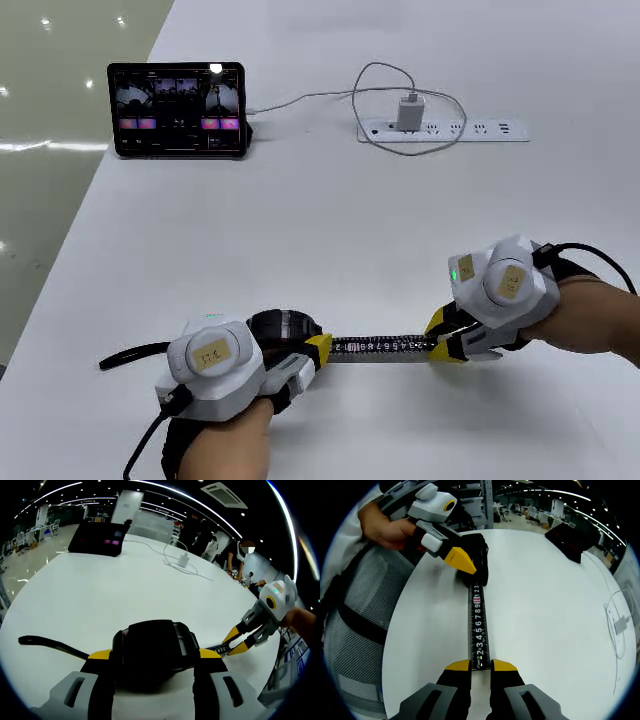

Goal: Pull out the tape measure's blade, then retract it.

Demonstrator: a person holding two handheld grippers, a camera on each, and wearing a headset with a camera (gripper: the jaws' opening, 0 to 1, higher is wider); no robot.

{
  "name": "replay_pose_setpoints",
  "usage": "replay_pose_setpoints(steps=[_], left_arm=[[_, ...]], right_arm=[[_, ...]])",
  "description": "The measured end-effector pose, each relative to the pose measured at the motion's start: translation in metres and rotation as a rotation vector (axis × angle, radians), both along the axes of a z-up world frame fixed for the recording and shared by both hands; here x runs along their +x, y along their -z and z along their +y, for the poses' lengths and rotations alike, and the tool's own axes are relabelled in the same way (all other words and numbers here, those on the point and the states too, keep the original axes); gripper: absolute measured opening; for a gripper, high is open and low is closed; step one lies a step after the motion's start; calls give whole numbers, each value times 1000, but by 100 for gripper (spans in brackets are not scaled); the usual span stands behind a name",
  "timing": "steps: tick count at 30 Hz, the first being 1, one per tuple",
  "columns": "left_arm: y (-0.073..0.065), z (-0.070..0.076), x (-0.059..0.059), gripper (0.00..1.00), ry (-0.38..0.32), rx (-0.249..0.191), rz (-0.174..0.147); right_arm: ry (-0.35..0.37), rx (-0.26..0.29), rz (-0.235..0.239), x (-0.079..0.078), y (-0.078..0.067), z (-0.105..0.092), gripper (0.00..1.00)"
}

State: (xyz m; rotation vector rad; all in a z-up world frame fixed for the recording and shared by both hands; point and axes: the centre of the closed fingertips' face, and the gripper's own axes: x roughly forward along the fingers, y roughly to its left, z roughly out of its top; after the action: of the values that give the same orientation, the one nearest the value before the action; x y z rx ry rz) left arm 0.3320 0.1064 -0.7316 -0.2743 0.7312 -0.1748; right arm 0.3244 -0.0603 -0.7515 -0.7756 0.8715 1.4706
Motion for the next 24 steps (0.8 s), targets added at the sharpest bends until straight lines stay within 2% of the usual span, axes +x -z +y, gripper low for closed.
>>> replay_pose_setpoints(steps=[24], left_arm=[[0,0,1,59,-2,-16,2]], right_arm=[[-14,30,11,0,1,27,10]])
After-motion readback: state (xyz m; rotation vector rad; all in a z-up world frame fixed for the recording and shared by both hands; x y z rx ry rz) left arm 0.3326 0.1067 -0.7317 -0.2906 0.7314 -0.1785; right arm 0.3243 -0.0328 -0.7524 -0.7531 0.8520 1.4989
